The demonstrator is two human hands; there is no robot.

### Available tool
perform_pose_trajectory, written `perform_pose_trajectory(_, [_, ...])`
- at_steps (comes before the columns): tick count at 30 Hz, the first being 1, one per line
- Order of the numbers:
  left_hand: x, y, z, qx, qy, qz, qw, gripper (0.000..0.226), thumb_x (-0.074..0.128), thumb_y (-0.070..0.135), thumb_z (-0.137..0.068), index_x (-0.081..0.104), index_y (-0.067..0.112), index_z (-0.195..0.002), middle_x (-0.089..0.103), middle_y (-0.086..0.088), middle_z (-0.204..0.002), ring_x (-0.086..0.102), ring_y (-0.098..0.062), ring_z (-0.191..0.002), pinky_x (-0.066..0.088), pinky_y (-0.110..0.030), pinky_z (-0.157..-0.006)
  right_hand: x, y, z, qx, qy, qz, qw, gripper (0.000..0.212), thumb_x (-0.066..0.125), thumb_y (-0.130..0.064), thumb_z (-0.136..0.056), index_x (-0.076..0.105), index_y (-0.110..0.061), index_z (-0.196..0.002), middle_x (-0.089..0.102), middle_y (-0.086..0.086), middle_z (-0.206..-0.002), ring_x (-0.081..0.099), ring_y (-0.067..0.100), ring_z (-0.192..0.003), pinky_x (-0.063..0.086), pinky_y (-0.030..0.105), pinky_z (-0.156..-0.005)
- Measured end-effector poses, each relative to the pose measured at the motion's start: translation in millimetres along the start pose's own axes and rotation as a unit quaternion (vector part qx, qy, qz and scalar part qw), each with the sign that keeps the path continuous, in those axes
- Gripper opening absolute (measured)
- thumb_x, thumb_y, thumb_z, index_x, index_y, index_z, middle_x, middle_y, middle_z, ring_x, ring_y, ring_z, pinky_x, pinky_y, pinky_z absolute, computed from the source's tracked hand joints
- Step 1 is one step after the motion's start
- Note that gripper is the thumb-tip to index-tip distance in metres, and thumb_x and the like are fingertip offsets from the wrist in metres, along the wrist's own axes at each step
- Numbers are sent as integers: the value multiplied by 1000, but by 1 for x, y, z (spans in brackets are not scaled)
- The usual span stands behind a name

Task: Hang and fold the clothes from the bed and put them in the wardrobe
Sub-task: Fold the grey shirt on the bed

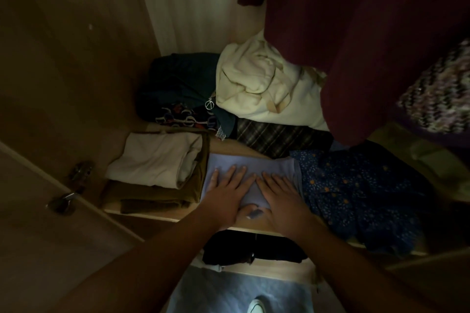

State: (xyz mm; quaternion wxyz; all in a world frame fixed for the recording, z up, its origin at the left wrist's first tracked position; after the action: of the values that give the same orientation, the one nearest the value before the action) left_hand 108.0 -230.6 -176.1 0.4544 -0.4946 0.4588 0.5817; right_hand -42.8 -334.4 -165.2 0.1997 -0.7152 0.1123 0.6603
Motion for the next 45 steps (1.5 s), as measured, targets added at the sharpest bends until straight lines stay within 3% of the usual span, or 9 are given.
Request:
perform_pose_trajectory(3, [-2, -1, 1, 2, -2, -12, 1000, 92, 30, 79, -88, 2, 29, -159, -5, -1, -167, -9, -26, -153, -4, -62, -119, 2, 0, -3, 3, -23, 10, 1000, 63, 46, -50, -80, 60, -14, -131, 64, 8, -131, 66, 28, -112, 50, 46, -96])
perform_pose_trajectory(9, [-7, 6, 11, 7, -17, -35, 999, 78, 42, 59, -84, 34, 24, -153, 40, -7, -157, 41, -34, -142, 40, -68, -102, -8, -3, 12, -20, 13, 9, 1000, 61, 37, -49, -88, 60, -16, -134, 60, 8, -138, 61, 28, -121, 46, 48, -103])
perform_pose_trajectory(12, [-6, 7, 18, 18, -24, -32, 999, 76, 41, 60, -87, 29, 29, -155, 34, -5, -160, 35, -35, -145, 31, -70, -108, -9, 6, 28, -25, -2, 18, 1000, 65, 39, -41, -90, 34, -23, -152, 40, 4, -155, 41, 24, -139, 25, 44, -118])
perform_pose_trajectory(15, [-13, 8, 28, 34, -29, -26, 999, 73, 27, 67, -96, 8, 35, -159, 5, 0, -168, 3, -31, -154, 1, -67, -117, -6, 7, 49, 15, -28, 35, 999, 68, 34, -52, -97, 14, -27, -158, 20, -1, -163, 22, 22, -149, 7, 38, -122])
perform_pose_trajectory(18, [-39, 11, 33, 19, -96, -10, 995, 70, 17, 67, -99, -10, 38, -157, -18, 3, -166, -19, -27, -152, -7, -66, -117, -20, -11, 75, 75, -19, 50, 996, 66, 23, -53, -99, 10, -27, -159, 12, -2, -165, 14, 23, -152, 8, 42, -122])
perform_pose_trajectory(24, [-70, 81, 72, 78, -28, 17, 996, 67, 20, 61, -102, -3, 33, -158, -3, -3, -168, -3, -30, -154, 3, -61, -120, -59, -52, 168, 252, 52, 41, 965, 61, 35, -45, -97, 31, -20, -153, 34, 7, -159, 26, 28, -148, 23, 46, -118])
perform_pose_trajectory(32, [-55, 270, 161, 297, -25, 8, 955, 78, 4, 68, -87, -3, 36, -158, -5, 0, -168, -6, -24, -154, 1, -57, -121, -99, -102, 396, 495, 115, 57, 859, 64, 37, -44, -92, 35, -21, -152, 36, 9, -157, 29, 30, -147, 29, 49, -116])
perform_pose_trajectory(36, [-44, 367, 224, 388, -31, -5, 921, 70, 25, 61, -98, -3, 37, -158, -3, -2, -168, -3, -27, -154, 4, -57, -120, -99, -139, 525, 607, 135, 58, 781, 66, 50, -41, -90, 35, -24, -152, 37, 7, -157, 31, 31, -146, 30, 50, -115])
perform_pose_trajectory(45, [11, 600, 454, 560, -57, -23, 826, 69, 25, 59, -100, -3, 34, -158, -3, -3, -168, -3, -28, -154, 5, -57, -122, -82, -288, 838, 768, 131, 43, 625, 65, 40, -47, -100, 17, -26, -158, 14, 4, -165, 10, 27, -152, 14, 46, -122])
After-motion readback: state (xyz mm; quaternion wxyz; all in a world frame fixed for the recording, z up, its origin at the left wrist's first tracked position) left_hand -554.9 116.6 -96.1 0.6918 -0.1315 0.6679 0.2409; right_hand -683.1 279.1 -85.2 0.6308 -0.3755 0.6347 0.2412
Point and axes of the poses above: each hand's wrist, its own z-axis away from the middle knuckle, its own x-axis out of the palm, y = z × x, the point moved 3 cm from there along -z, towards the middle knuckle
